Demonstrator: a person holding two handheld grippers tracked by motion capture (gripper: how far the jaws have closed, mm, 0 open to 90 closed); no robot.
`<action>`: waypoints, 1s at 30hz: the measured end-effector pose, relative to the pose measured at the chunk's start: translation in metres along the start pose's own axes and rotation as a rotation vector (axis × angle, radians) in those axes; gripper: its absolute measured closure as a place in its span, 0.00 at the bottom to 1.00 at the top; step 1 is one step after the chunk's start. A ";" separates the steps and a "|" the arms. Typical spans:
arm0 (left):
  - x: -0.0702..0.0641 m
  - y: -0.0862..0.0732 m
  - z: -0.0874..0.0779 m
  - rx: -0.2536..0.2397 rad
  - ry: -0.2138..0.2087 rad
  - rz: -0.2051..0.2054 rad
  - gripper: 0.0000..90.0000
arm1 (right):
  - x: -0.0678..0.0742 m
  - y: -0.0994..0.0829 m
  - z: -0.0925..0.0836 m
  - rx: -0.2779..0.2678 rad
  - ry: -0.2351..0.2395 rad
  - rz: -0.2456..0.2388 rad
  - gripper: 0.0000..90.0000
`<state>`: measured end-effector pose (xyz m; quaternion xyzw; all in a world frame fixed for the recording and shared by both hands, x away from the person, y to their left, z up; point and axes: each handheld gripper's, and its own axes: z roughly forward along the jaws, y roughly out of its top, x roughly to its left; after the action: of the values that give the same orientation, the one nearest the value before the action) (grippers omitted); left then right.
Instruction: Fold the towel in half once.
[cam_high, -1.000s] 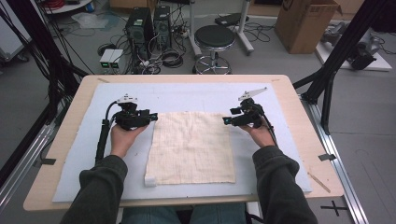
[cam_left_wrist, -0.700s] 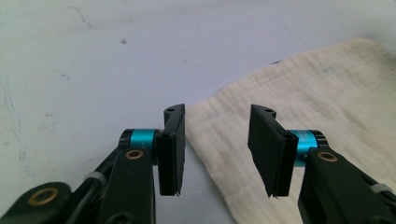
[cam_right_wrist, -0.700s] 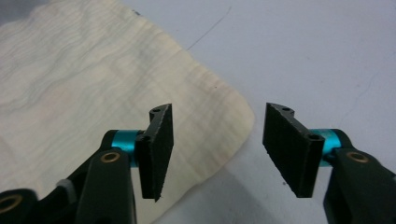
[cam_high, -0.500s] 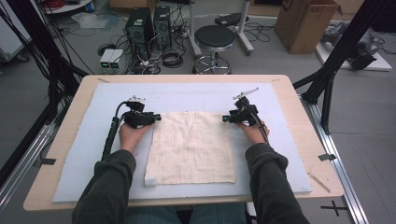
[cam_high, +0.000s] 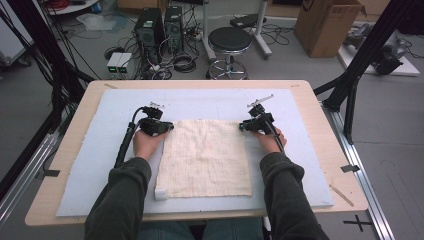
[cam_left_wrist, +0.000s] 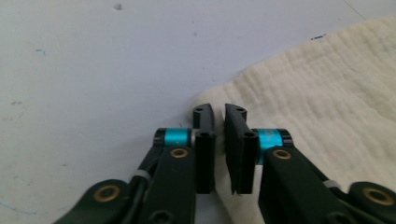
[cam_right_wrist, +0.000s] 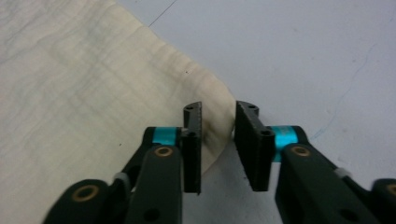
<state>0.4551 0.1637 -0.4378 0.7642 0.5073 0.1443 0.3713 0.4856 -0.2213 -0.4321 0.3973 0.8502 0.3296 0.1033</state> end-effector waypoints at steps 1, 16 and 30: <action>0.000 0.000 0.000 0.000 0.000 0.000 0.96 | -0.001 0.001 0.000 0.007 0.017 0.009 0.92; 0.015 0.010 -0.027 -0.072 0.022 -0.018 0.97 | 0.009 0.030 -0.016 -0.062 0.072 -0.011 0.96; 0.018 0.014 -0.038 -0.106 -0.025 -0.025 0.97 | 0.010 0.037 -0.026 -0.095 0.051 0.012 0.96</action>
<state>0.4499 0.1920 -0.4048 0.7387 0.5038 0.1568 0.4194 0.4902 -0.2095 -0.3879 0.3886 0.8334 0.3805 0.0983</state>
